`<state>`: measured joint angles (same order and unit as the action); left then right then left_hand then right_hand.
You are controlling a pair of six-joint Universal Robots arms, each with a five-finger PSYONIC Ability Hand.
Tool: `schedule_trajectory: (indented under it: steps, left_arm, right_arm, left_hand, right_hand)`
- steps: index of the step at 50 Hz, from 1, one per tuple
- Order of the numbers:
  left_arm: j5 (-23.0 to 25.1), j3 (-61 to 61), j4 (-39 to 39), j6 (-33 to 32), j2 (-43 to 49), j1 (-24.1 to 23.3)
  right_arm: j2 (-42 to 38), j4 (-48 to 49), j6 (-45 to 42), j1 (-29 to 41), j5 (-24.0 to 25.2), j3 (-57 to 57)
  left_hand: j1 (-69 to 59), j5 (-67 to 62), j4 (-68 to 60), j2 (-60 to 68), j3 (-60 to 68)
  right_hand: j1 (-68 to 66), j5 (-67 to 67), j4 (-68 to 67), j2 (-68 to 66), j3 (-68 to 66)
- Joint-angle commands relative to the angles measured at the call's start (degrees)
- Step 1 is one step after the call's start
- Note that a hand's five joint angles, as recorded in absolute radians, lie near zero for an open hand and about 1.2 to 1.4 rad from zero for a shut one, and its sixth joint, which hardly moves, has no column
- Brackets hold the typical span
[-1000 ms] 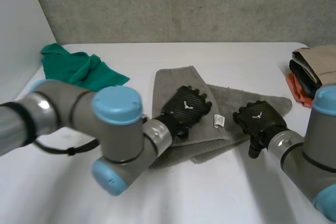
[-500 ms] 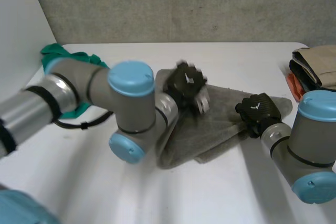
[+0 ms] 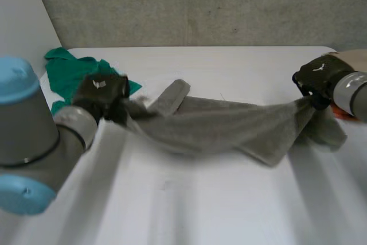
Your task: Fold the laundry.
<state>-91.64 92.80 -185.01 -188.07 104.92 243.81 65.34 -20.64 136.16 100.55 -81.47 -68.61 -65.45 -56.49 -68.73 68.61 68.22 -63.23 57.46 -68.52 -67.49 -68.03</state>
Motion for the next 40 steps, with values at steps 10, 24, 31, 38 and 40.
schedule_trajectory:
  steps: [10,24,31,38,40]
  left_arm:
    - [-3.63,1.33,-10.10,1.74,7.67,-4.22]
    - [-3.20,2.30,-10.72,1.74,4.06,-4.75]
    - [-3.11,1.86,-10.72,1.74,4.15,-4.57]
    - [-3.02,1.77,-10.98,1.74,4.15,-4.57]
    - [-3.02,1.77,-10.98,1.74,4.15,-4.57]
  right_arm:
    - [-19.21,34.08,1.30,5.53,-11.33,7.63]
    - [4.53,12.74,12.63,5.01,-8.44,-18.57]
    - [5.41,13.42,17.21,1.49,1.74,-30.43]
    - [2.34,25.64,17.47,2.10,4.48,-32.99]
    - [0.50,27.57,17.21,2.28,4.22,-32.20]
  left_hand:
    - [-14.55,-13.51,-11.27,11.39,11.78]
    - [-14.55,-13.51,-11.27,11.39,11.78]
    - [-14.55,-13.51,-11.27,11.39,11.78]
    - [-14.55,-13.51,-11.27,11.39,11.78]
    - [-14.55,-13.51,-11.27,11.39,11.78]
  right_hand:
    - [53.23,-57.46,58.52,57.49,58.03]
    - [32.48,-36.71,37.77,36.74,37.27]
    - [21.85,-26.08,27.15,26.12,26.65]
    - [25.90,-30.13,31.19,30.16,30.70]
    - [25.06,-29.29,30.35,29.32,29.85]
